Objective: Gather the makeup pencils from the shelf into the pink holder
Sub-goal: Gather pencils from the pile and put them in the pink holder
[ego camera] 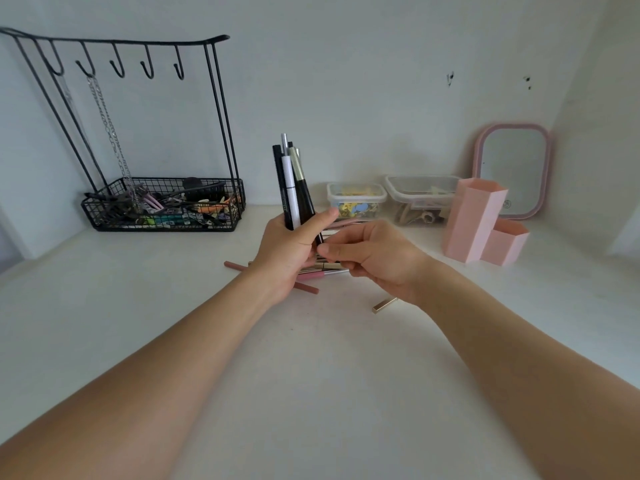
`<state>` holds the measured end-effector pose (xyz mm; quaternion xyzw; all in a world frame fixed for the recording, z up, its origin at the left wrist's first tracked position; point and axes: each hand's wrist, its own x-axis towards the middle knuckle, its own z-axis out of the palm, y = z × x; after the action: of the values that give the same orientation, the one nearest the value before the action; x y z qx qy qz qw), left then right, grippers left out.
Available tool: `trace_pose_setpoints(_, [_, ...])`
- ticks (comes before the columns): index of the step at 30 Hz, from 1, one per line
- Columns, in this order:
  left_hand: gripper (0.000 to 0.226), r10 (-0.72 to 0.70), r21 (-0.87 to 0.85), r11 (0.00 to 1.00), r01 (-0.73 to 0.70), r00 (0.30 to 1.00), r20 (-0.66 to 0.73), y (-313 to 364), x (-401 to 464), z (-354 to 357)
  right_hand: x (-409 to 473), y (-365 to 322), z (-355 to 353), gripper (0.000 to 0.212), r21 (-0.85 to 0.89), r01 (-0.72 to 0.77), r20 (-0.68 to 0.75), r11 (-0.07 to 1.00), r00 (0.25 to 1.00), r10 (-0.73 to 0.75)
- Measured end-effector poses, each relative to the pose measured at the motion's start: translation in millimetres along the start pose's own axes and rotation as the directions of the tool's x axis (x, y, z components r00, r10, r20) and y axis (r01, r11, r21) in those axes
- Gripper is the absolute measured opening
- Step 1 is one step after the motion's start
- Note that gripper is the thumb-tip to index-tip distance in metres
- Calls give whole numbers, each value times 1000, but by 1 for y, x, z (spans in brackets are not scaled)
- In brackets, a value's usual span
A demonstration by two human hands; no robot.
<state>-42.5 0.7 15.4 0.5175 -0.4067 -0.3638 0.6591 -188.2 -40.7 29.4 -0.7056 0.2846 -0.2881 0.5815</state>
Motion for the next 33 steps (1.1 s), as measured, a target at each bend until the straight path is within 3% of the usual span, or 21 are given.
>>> trace_pose_setpoints(4, [37,-8,122,993,7,1000,11,-2,-2,1,0,0,1,12,-136,0,-57,991,998,-8])
trace_pose_setpoints(6, [24,-18,122,992,19,1000,-10,0,-1,0,0,-2,1,9,-151,-8,-51,988,999,1])
trace_pose_setpoints(10, [31,-13,84,996,18,998,-56,3,2,-3,5,-2,-13,14,-293,12,-168,956,984,-64])
trace_pose_setpoints(13, [24,-41,29,999,43,996,-77,5,4,-5,10,2,-32,10,-634,31,-172,773,969,-180])
trace_pose_setpoints(15, [23,-52,21,998,54,994,-98,5,5,-6,11,4,-42,5,-742,19,-129,670,977,-170])
trace_pose_setpoints(27, [37,-99,40,994,105,987,-126,7,5,-11,7,3,-55,8,-861,17,6,508,1000,-23])
trace_pose_setpoints(33, [29,-92,57,993,100,987,-134,6,4,-12,3,-1,-66,10,-854,34,69,519,996,48])
